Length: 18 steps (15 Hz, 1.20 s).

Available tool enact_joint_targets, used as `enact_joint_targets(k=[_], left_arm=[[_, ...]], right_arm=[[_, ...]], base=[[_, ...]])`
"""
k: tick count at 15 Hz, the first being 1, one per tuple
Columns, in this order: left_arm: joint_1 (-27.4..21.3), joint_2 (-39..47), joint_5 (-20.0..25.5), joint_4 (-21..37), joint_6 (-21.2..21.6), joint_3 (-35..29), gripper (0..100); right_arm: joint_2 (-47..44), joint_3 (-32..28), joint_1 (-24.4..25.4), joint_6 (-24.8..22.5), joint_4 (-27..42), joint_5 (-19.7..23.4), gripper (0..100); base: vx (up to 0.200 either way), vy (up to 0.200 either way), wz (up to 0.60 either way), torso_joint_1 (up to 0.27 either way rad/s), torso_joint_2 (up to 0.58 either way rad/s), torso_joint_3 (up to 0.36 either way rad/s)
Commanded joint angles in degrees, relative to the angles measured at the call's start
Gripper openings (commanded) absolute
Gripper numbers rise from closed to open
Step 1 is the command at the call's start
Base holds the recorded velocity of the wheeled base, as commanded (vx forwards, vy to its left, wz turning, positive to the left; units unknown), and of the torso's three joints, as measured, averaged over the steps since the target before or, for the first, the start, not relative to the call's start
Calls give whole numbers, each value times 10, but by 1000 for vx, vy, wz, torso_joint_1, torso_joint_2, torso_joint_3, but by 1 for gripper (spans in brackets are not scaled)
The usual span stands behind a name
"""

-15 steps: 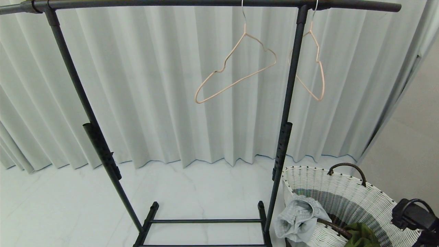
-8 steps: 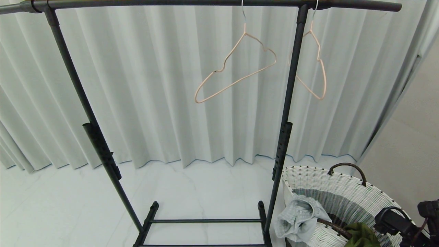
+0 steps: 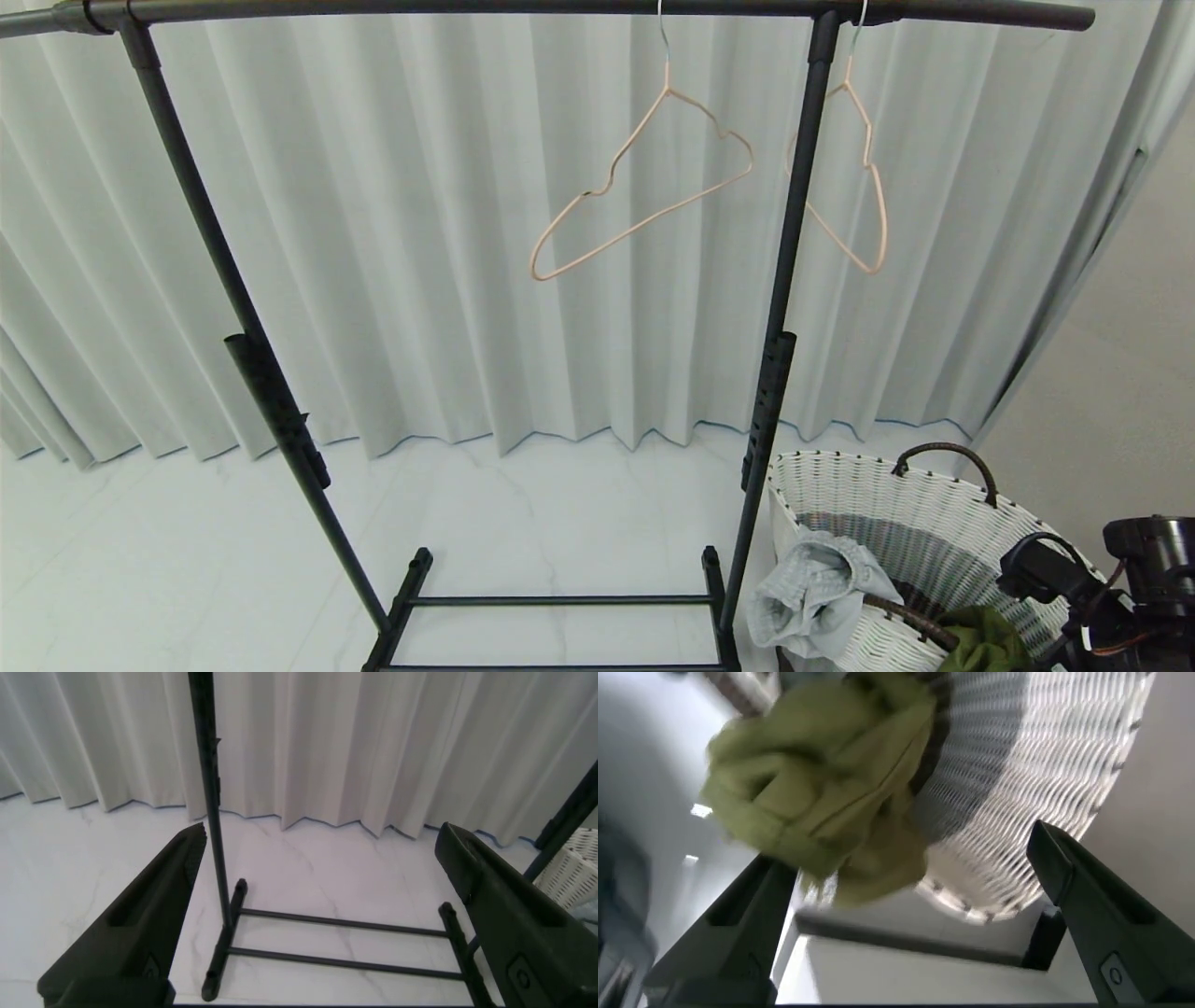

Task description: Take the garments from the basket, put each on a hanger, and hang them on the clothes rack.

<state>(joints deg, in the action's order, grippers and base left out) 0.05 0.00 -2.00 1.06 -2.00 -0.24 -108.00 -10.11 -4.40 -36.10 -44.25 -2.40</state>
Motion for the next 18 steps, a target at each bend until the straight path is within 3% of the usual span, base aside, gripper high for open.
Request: enact_joint_targets(k=[1, 2, 3, 8, 11, 13, 15, 18], left_arm=[[0, 1, 0, 0, 0, 0, 100], [0, 1, 0, 0, -1, 0, 100], [0, 1, 0, 0, -1, 0, 100], [0, 1, 0, 0, -1, 0, 100], [0, 1, 0, 0, -1, 0, 100], [0, 1, 0, 0, -2, 1, 100], [0, 1, 0, 0, -2, 0, 100], [0, 1, 0, 0, -3, 0, 100]], right_arm=[[-27, 4, 1, 0, -19, 1, 100], [-27, 3, 1, 0, -20, 2, 100], [-27, 3, 3, 1, -22, 3, 0], [10, 36, 16, 1, -48, 16, 0], [117, 61, 22, 1, -50, 17, 0], [233, 42, 53, 3, -40, 14, 0], [333, -11, 56, 3, 34, 13, 0], [501, -145, 56, 9, 288, 14, 0]], base=[[0, 0, 0, 0, 0, 0], [0, 0, 0, 0, 0, 0], [0, 0, 0, 0, 0, 0], [0, 0, 0, 0, 0, 0], [0, 0, 0, 0, 0, 0], [0, 0, 0, 0, 0, 0], [0, 0, 0, 0, 0, 0], [0, 0, 0, 0, 0, 0]])
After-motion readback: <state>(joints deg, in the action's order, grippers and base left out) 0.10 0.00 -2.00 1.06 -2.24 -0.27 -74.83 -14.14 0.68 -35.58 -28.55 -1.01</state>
